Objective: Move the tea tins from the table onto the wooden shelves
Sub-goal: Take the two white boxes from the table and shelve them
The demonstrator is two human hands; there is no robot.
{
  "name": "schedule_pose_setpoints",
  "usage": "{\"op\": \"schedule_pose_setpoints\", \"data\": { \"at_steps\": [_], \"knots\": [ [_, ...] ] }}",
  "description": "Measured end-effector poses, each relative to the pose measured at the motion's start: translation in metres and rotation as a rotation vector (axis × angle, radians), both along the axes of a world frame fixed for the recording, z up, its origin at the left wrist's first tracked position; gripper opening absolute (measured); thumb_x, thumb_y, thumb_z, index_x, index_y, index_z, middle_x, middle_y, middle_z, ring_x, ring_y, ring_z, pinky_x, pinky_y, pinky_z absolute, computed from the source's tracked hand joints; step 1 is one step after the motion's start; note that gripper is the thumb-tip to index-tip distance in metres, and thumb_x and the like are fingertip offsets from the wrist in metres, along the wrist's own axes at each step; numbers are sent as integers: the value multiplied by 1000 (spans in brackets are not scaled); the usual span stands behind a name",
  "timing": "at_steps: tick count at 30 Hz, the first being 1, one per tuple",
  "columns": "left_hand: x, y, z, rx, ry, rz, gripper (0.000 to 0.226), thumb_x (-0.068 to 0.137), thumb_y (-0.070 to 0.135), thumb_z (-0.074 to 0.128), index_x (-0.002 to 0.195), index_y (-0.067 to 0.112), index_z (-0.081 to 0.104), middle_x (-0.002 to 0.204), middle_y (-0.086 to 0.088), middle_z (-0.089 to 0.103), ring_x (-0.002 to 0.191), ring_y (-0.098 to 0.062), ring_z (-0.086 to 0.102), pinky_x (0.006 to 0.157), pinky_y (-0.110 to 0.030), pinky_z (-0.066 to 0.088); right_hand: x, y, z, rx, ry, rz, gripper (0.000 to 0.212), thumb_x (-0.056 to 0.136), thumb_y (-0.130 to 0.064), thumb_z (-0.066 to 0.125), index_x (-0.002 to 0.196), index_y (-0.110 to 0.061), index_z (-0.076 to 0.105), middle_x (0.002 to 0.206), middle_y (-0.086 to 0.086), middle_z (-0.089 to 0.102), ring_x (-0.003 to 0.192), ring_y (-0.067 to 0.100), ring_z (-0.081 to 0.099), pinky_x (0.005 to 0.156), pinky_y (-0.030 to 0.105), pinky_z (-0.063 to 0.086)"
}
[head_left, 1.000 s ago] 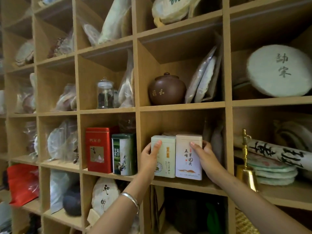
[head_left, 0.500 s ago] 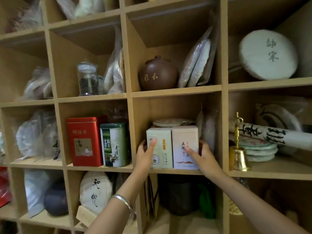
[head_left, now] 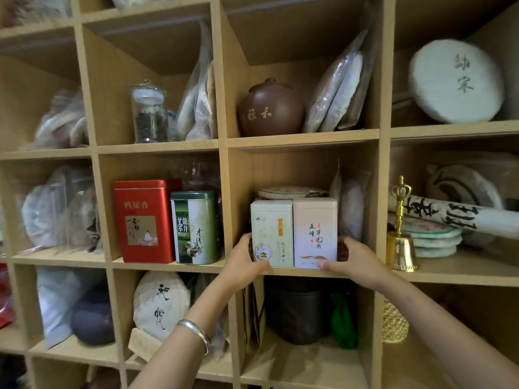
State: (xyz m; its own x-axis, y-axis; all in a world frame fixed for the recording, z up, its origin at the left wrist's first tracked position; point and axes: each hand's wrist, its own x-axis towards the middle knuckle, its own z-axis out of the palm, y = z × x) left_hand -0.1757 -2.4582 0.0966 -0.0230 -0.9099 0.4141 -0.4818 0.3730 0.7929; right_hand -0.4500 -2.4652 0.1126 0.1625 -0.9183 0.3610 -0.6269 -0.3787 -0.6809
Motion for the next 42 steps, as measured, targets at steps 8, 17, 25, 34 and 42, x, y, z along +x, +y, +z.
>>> {"op": "schedule_pose_setpoints", "data": {
  "at_steps": [8,17,25,34,42],
  "knots": [
    [1,0,3,4,-119,18,83,71,18,78,140,23,31,135,5,55,122,-11,52,101,-34,46,0,-4,-2,5,84,-11,91,60,-41,87,136,-22,40,127,-6,59,110,11,56,90,29,48],
    [4,-5,5,55,-65,-23,86,70,14,83,138,25,31,130,7,59,117,-8,56,86,-22,49,-2,-6,8,104,62,3,89,55,-40,90,130,-26,44,110,-15,58,101,7,57,77,22,46],
    [4,-6,4,61,-53,-29,86,72,12,83,138,26,30,129,7,58,112,-4,56,84,-20,50,-3,-8,11,133,57,27,88,57,-42,89,130,-24,44,122,-9,59,108,10,56,87,27,45],
    [5,-6,6,80,-57,-30,87,70,13,83,139,23,31,128,7,58,117,-9,55,95,-29,50,-1,-7,10,124,34,34,80,62,-39,88,129,-23,47,121,-7,61,106,11,58,83,26,46],
    [6,-8,5,82,-62,-37,87,70,15,83,139,25,30,128,9,58,115,-7,56,91,-25,49,-1,-3,11,110,47,35,79,62,-37,88,129,-20,49,122,-5,63,109,13,59,96,37,49]
  ]
}}
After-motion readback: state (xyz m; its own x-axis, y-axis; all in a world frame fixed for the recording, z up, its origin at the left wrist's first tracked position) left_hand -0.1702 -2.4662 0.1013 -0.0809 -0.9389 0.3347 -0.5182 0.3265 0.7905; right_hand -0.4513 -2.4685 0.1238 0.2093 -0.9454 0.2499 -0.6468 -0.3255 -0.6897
